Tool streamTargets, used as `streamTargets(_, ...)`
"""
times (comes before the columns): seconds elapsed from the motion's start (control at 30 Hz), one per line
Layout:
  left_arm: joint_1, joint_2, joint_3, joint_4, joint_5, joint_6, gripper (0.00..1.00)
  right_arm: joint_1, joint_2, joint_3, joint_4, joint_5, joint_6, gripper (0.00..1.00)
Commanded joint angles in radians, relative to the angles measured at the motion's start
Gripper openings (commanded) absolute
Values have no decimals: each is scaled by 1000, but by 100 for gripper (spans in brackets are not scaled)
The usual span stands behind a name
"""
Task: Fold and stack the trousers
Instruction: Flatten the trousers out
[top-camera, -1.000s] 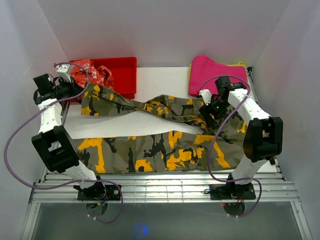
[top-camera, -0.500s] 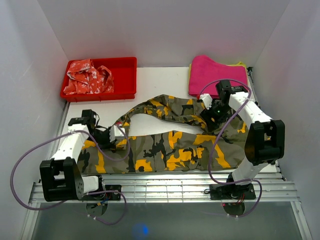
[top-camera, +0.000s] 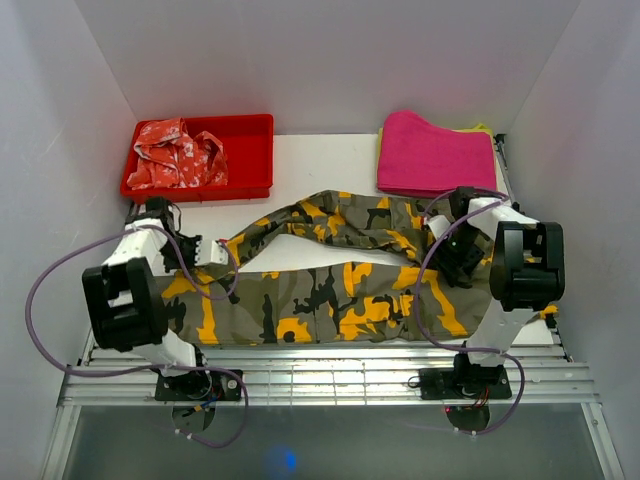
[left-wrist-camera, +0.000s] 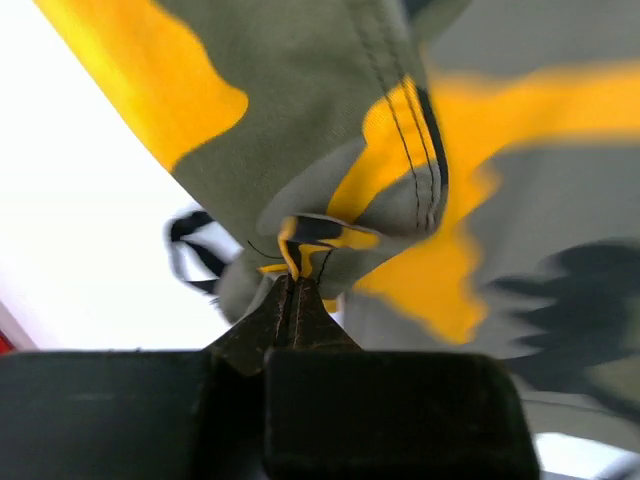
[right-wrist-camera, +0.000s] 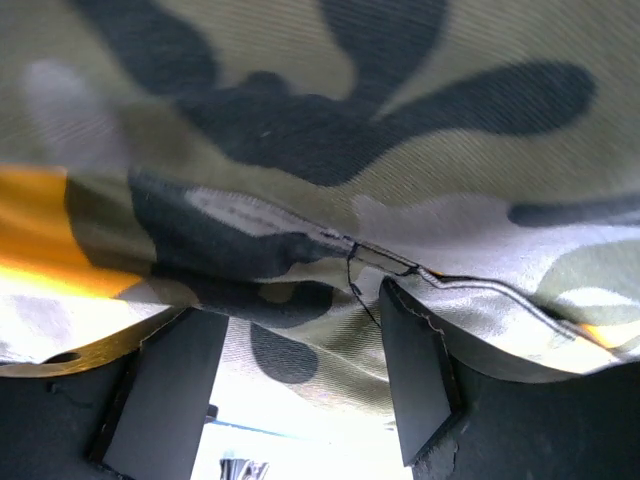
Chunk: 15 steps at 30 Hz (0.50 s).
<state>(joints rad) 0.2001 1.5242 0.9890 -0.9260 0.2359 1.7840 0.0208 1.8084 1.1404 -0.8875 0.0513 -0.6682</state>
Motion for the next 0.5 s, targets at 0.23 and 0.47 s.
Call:
streamTargets(0.23,168,232,114,334,-92,121,0,-30,-18,-70,-33,-39,-14,65)
streamTargets(0.47,171,237,199,483,29,-122,30,95,-72,-71,-82,-143,15,66)
